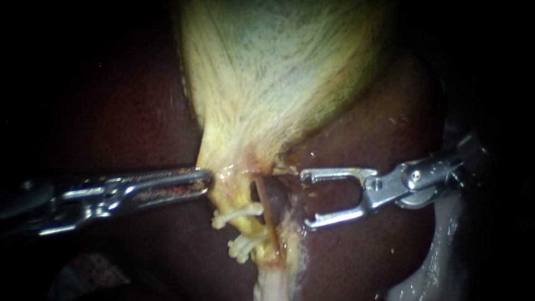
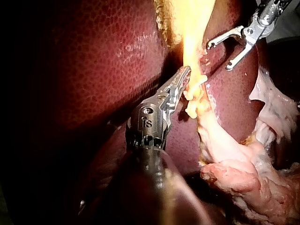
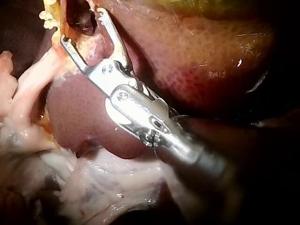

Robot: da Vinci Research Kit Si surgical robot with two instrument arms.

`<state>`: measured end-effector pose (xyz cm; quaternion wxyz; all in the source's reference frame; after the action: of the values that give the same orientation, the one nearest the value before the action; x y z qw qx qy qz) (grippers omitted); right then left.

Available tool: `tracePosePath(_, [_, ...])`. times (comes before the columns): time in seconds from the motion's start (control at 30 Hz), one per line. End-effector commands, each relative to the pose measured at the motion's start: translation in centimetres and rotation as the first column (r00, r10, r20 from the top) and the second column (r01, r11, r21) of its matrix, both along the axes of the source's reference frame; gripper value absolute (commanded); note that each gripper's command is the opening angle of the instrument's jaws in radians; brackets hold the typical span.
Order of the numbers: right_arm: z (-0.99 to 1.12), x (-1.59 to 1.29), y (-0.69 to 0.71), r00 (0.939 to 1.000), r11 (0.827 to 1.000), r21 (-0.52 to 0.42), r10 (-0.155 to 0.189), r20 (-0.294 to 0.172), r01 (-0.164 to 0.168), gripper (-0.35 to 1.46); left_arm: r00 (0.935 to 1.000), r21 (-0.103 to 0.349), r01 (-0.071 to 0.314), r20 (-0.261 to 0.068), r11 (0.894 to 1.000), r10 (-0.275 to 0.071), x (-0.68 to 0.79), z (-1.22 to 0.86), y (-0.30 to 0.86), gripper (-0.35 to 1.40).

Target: Going back third clip left tube

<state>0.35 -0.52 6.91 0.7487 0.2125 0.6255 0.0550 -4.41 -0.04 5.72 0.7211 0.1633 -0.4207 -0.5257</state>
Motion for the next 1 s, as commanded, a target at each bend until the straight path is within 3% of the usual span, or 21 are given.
tracePosePath(0.03, [0.00,-0.01,-0.02,1.0000,1.000,0.001,-0.002,0.001,0.002,0.59,1.0000,0.000,0.001,0.000,1.000,-0.001,-0.01,0.01,0.01,-0.35])
tracePosePath(0.3, [-0.03,-0.03,-0.05,1.0000,1.000,0.001,-0.003,0.000,0.003,0.60,1.0000,-0.004,0.003,-0.002,1.000,-0.003,-0.14,0.19,0.03,-0.35])
tracePosePath(0.67, [-0.05,-0.03,-0.07,1.0000,1.000,0.001,-0.004,0.000,0.004,0.60,0.9999,0.003,-0.012,0.002,1.000,0.012,-0.51,0.41,0.04,-0.35])
tracePosePath(1.0, [-0.05,-0.05,-0.07,1.0000,1.000,-0.005,-0.005,-0.002,0.005,0.60,0.9999,0.005,-0.014,0.001,1.000,0.014,-0.55,0.42,0.04,-0.35])
